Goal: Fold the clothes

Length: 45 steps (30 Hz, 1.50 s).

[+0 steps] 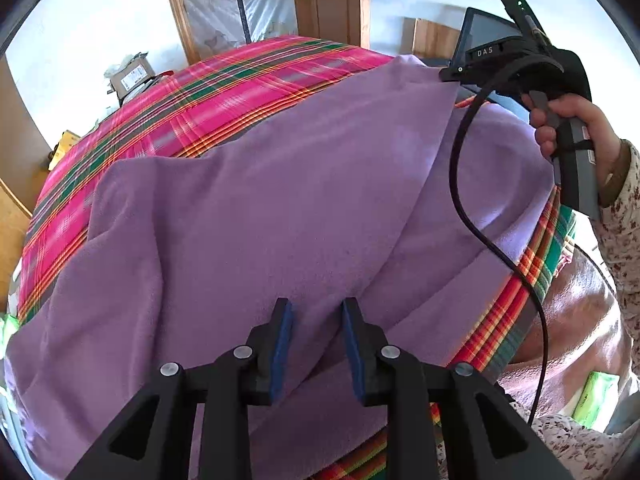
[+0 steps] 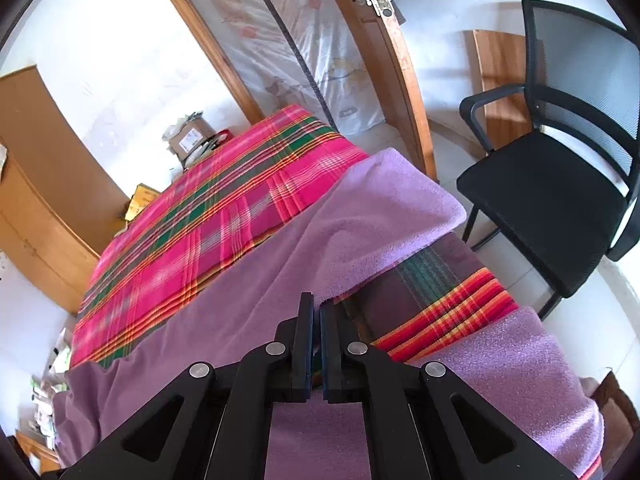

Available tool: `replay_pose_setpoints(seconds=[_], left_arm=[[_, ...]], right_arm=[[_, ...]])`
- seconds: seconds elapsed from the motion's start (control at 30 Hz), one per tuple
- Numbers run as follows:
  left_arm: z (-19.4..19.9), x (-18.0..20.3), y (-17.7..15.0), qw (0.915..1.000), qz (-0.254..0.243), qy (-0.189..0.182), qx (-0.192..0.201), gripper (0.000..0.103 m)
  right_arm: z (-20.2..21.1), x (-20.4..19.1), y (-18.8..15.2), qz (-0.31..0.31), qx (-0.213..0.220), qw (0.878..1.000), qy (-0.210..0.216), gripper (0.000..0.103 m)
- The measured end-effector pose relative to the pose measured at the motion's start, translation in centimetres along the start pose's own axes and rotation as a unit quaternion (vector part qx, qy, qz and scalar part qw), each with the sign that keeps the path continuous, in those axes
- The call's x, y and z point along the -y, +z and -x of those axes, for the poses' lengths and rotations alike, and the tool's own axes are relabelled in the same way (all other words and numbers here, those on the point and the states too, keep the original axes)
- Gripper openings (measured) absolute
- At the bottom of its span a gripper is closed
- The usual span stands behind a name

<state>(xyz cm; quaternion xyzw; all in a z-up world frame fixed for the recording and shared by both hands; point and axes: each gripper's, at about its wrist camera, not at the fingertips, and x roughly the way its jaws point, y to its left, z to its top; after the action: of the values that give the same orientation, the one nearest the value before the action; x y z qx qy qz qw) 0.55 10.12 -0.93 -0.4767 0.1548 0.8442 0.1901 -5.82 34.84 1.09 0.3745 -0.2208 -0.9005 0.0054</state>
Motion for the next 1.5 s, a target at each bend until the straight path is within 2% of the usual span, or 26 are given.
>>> replay_pose_setpoints(seconds=[0.17,0.37,0.63,0.67,0.7,0.73,0.87,1.03,1.17,1.5], left_arm=[[0.1,0.6,-0.1,0.9998,-0.02,0.008,0.005,0.028],[0.0,0.3,0.1,0.9999,-0.012,0.003,0.0,0.028],[-0.1,0.3,0.2,0.9999,-0.015,0.0,0.004,0.027],[-0.1,0.1,0.3,0.9999,-0.01,-0.004,0.004,0.023],[0.0,-0.1,0.3,1.0,-0.006,-0.006,0.005,0.011],[0.1,-0.2,0.3,0.9999,-0.004,-0.006,0.008,0.007],[0.9,-0.7,0.5,0.9997,0.009,-0.012,0.017,0.006],[2.8,-1.5,1.2,0.998,0.032,-0.011,0.053,0.005],[4.7,-2.4,1.7,0.9948,0.051,-0.025,0.085,0.005],[8.0,-2.7,1.7,0.9878,0.077,-0.05,0.126,0.005]], right_arm=[[-0.5,0.5,0.0,-0.009,-0.006,1.0,0.01,0.003],[-0.8,0.9,-0.1,-0.013,-0.011,1.0,0.019,0.003],[0.6,0.6,0.5,-0.009,0.009,0.999,0.042,0.003],[0.7,0.5,0.6,-0.008,0.012,0.999,0.044,0.003],[0.9,0.5,0.6,-0.007,0.013,0.999,0.045,0.003],[1.0,0.4,0.6,-0.006,0.014,0.999,0.047,0.003],[1.2,0.3,0.7,-0.003,0.017,0.999,0.048,0.003],[1.9,0.2,0.9,0.001,0.029,0.998,0.049,0.003],[3.7,-0.1,1.2,0.004,0.059,0.997,0.048,0.003],[9.5,-1.8,1.9,0.037,0.122,0.99,0.053,0.003]])
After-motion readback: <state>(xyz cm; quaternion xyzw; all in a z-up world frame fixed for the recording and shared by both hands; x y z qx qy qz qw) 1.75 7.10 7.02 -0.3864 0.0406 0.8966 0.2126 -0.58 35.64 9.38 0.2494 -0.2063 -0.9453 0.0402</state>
